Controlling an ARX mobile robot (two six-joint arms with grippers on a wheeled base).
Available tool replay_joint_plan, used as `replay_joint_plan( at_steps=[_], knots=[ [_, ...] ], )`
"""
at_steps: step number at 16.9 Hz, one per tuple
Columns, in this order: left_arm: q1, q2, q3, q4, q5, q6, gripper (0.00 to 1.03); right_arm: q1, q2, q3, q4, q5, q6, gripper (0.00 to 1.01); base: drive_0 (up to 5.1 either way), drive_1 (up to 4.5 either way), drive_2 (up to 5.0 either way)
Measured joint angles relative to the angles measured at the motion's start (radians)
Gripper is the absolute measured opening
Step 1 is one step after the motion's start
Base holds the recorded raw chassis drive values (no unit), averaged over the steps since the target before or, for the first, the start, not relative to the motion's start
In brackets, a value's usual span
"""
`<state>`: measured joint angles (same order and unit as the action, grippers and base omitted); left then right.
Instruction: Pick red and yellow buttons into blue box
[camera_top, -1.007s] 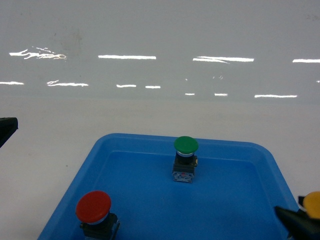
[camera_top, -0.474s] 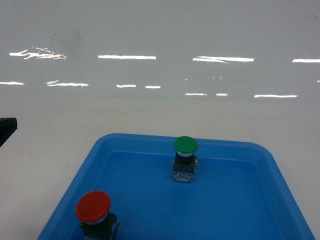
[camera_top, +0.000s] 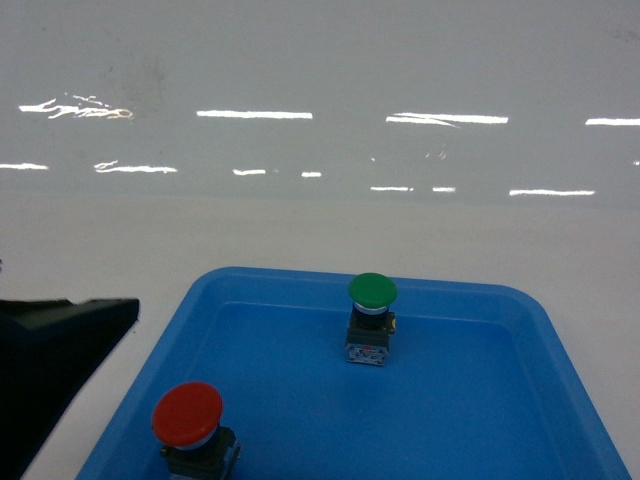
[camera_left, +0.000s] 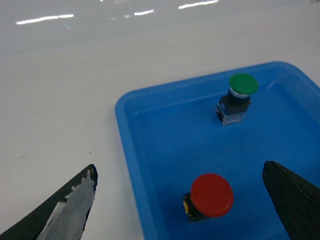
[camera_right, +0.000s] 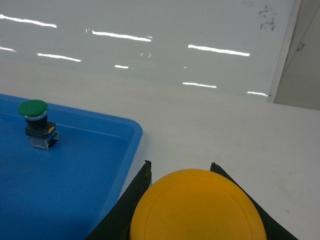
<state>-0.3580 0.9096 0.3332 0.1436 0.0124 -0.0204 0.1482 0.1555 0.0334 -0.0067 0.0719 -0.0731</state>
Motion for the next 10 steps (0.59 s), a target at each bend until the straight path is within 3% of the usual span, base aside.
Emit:
replay_joint_plan(
  at_steps=[4,10],
  knots=[
    [-0.066,0.192,0.019,0.061,0.002,-0.006,0.98,0.000,0.000,0.000,0.000,0.000,0.000,0.30,0.0,0.00,0.0],
    [-0.104,0.384,0.030,0.165,-0.002,0.001,0.98,0.000,0.000,0.000,0.000,0.000,0.000,0.30,0.0,0.00,0.0]
  ],
)
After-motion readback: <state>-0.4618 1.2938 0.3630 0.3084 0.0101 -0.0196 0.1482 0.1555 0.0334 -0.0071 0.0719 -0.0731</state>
